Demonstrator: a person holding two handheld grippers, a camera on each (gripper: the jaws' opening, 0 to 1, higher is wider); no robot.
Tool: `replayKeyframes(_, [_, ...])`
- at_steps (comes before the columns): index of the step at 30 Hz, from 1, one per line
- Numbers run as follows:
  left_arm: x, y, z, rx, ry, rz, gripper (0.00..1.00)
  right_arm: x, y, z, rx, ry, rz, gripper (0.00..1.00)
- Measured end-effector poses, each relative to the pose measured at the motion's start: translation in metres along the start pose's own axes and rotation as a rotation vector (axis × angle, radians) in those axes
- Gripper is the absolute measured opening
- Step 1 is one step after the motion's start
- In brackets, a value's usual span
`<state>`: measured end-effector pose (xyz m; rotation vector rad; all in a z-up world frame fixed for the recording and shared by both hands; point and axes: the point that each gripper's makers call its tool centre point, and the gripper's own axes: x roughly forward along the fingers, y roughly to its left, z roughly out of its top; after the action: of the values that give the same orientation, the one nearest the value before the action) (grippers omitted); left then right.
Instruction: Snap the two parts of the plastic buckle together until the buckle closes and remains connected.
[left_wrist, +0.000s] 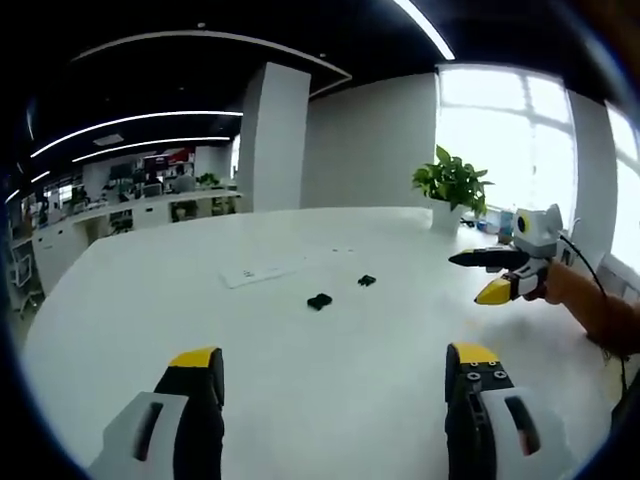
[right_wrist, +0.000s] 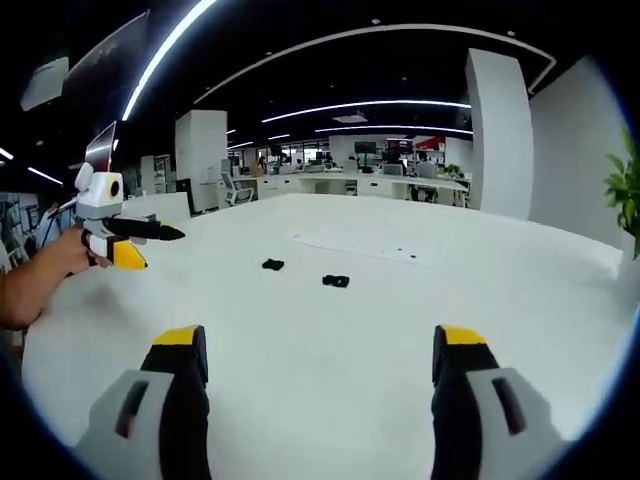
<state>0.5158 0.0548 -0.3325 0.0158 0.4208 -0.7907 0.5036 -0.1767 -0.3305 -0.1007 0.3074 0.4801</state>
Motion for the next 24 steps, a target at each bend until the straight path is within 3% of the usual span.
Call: replayKeyframes(24, [0.012,0.005,0.003,0.027,0.002,0.0,0.92,0.019,-0.005,0.001,-0.016,0.008,0.002,0.92])
